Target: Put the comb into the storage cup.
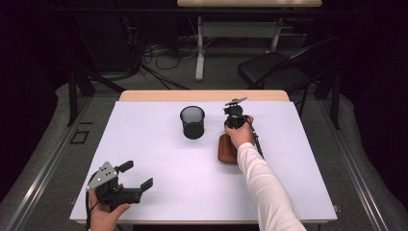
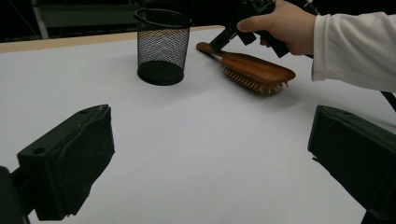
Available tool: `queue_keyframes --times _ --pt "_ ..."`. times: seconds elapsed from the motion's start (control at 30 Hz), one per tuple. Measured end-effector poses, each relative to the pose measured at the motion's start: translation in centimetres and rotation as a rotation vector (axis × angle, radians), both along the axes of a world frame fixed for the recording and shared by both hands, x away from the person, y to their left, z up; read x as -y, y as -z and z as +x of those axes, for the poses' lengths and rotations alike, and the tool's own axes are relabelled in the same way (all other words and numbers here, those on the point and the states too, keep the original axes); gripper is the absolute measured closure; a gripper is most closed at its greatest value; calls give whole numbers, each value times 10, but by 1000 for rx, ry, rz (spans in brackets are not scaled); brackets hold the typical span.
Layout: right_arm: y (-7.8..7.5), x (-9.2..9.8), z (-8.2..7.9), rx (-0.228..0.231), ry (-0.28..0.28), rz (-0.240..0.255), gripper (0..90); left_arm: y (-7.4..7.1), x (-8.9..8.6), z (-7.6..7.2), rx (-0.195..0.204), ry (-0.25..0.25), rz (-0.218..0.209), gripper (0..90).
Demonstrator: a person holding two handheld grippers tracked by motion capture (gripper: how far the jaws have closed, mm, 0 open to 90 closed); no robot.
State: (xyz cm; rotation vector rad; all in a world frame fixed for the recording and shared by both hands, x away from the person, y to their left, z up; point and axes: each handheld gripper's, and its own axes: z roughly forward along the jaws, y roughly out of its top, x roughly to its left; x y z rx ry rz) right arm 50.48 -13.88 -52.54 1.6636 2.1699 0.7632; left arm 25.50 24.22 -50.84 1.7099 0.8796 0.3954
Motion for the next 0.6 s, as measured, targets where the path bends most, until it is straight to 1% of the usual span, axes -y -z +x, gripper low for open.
queue_keyframes --times 0.03,0.07,0.17,0.2,0.4,0.43,0.6 --pt "0 0 0 -5 6 -2 900 0 0 0 0 -1 0 4" --pt "1 2 0 4 7 -4 900 0 0 0 0 -2 -2 4" --pt "1 4 -1 6 11 -9 900 0 0 0 0 -2 -1 4" --pt "0 6 -1 -7 17 -19 900 0 0 0 0 -2 0 4" --pt "-2 12 -3 2 21 -23 900 0 0 0 -3 -3 0 4" --pt "-3 16 -3 4 20 -28 900 1 0 0 -4 -3 2 4" --pt "-5 23 -4 0 27 -29 900 1 0 0 -3 -3 0 5"
